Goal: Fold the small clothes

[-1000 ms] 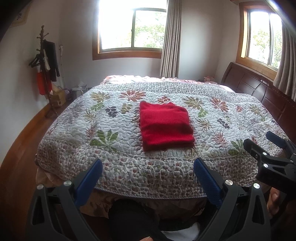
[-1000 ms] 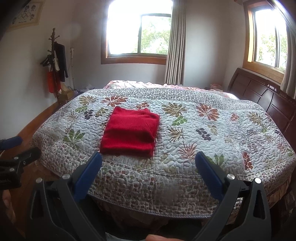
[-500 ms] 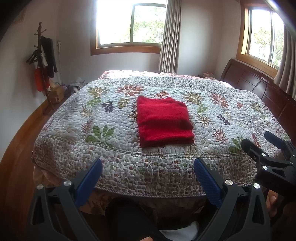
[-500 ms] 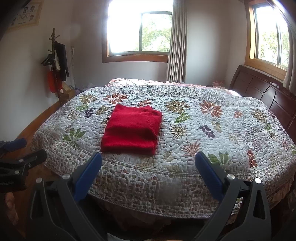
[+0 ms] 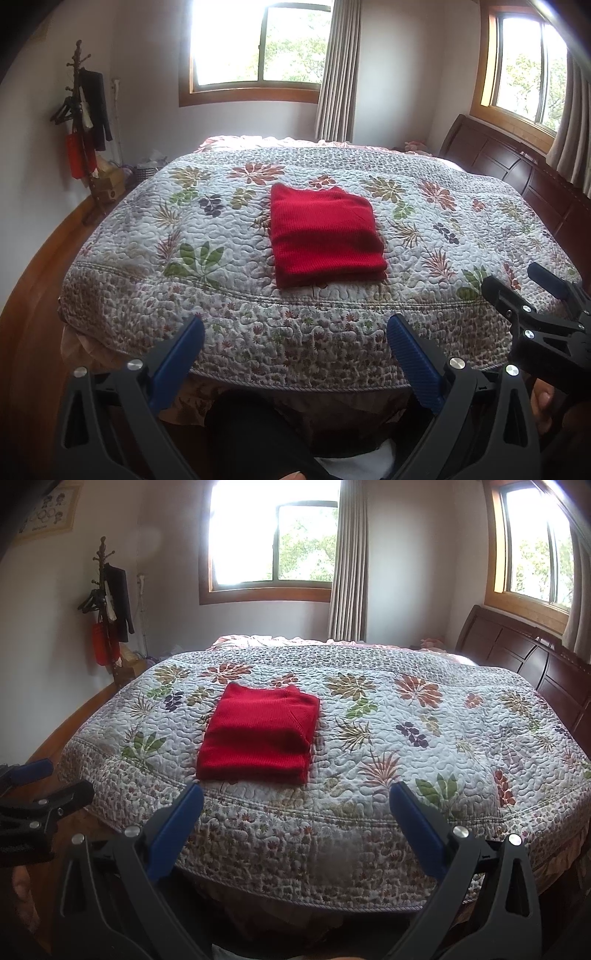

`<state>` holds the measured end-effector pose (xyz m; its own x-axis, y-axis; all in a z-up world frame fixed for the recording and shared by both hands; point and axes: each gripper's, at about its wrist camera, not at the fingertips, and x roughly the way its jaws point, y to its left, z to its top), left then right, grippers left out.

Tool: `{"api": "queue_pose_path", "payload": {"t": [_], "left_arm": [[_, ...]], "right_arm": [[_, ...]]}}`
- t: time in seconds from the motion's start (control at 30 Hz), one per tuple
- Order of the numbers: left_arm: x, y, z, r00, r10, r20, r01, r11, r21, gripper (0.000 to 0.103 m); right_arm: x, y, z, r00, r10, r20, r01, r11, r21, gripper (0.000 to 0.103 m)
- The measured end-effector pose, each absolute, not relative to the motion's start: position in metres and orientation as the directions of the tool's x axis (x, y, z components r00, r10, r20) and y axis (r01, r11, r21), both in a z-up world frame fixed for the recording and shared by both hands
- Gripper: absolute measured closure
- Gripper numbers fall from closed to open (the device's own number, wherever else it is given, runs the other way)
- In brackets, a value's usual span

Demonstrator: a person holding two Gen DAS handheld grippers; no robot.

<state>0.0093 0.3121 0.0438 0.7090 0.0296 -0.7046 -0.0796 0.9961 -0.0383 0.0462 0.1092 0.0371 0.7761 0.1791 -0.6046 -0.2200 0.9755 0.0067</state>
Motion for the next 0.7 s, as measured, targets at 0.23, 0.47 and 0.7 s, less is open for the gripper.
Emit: {"api": "queue_pose_path", "payload": {"t": [0.23, 0.47, 0.7], "left_arm": [[0.0106, 0.3125, 0.0381, 0.708, 0.019, -0.706, -0.077, 0.996, -0.05, 0.004], [0.0078, 0.3098, 0.0354, 0.709, 0.005, -0.705, -0.064, 0.996, -0.056, 0.004], [0.0058, 0.3102, 0.0351, 0.711, 0.001, -0.704, -0.06, 0.996, -0.059, 0.004]], "right_arm": [[0.0474, 0.1089, 0.0351, 0.778, 0.17, -0.604, -0.211, 0.978, 0.004, 0.003], [0.0478, 0.1091, 0.0356, 0.781, 0.168, -0.602, -0.206, 0.978, 0.005, 0.003], [0.0446, 0.1111, 0.0368, 0.786, 0.159, -0.598, -0.2, 0.98, -0.003, 0.003]]}}
